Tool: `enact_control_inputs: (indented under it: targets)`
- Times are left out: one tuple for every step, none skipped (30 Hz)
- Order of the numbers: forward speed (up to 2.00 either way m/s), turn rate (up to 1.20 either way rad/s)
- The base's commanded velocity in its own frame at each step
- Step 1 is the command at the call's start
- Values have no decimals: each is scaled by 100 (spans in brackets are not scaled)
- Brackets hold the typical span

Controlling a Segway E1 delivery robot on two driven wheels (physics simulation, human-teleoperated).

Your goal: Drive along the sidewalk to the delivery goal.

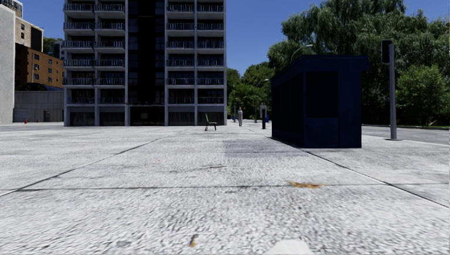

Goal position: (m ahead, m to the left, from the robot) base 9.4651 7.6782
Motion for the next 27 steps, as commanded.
enact_control_inputs:
  targets:
    - [130,0]
    - [130,0]
    - [130,0]
    - [130,0]
    - [130,2]
    - [130,10]
    - [130,10]
    - [130,15]
    - [130,16]
    - [130,16]
    - [130,16]
    - [130,17]
    - [130,17]
    - [130,17]
    - [130,19]
    - [130,20]
    - [130,21]
    - [130,21]
    - [130,23]
    - [130,27]
    - [130,31]
    - [130,31]
    - [130,35]
    - [130,37]
    - [200,38]
    - [200,38]
    - [200,41]
